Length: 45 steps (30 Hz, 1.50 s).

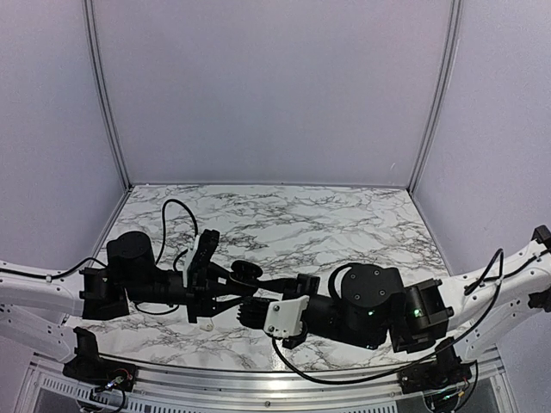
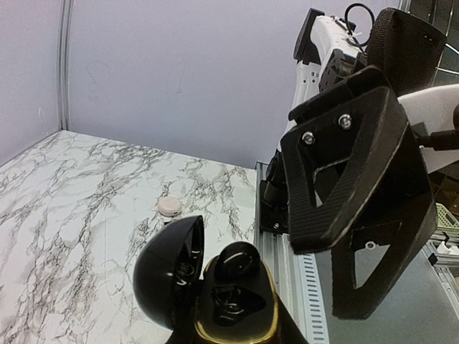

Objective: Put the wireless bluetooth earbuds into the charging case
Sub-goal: Move the left earbud to the center of the board.

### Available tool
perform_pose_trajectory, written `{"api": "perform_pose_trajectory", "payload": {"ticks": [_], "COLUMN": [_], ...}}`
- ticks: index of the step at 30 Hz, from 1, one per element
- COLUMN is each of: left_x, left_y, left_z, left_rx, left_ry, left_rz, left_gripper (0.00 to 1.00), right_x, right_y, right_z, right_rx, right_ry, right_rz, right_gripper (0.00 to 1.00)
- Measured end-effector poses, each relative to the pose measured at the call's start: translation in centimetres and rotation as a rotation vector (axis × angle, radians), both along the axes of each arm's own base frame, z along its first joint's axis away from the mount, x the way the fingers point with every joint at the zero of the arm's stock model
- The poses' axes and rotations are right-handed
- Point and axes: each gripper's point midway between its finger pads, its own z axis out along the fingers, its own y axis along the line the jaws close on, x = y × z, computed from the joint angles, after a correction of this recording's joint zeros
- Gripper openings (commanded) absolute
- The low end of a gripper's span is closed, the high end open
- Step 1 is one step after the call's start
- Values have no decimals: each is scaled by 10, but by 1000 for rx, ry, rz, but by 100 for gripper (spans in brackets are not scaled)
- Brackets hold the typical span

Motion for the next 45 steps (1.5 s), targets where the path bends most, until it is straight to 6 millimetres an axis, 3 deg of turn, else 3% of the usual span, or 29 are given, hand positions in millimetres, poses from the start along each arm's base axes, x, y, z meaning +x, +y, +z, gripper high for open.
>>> {"api": "perform_pose_trajectory", "payload": {"ticks": [4,9,13,17,21,22,26,28,32,36,40,45], "left_x": [1,7,14,19,22,22,23,23,22,22,23,24], "left_y": [2,7,10,16,20,20,21,22,24,23,22,23], "left_z": [6,5,7,3,-2,-2,-2,-3,-4,-3,-1,3], "left_rx": [-36,-57,-74,-83,-84,-83,-95,-99,-115,-129,-141,-157], "left_ry": [-25,-40,-47,-41,-29,-26,-19,-12,-7,-3,-2,-9], "left_rz": [9,33,57,78,90,91,98,99,100,99,100,101], "left_gripper": [0,0,0,0,0,0,0,0,0,0,0,0], "right_x": [-6,-2,35,71,105,126,156,154,128,108,104,107], "right_y": [-8,-31,-54,-76,-95,-107,-135,-144,-176,-214,-235,-250], "right_z": [24,70,86,74,33,21,-46,-78,-149,-194,-214,-224], "right_rx": [73,225,312,328,280,277,188,140,38,5,20,76], "right_ry": [29,97,199,332,538,591,836,934,1109,1205,1243,1247], "right_rz": [35,48,-31,-146,-278,-353,-555,-622,-755,-897,-1016,-1127], "right_gripper": [55,57,58,57,48,47,44,43,41,41,40,38]}}
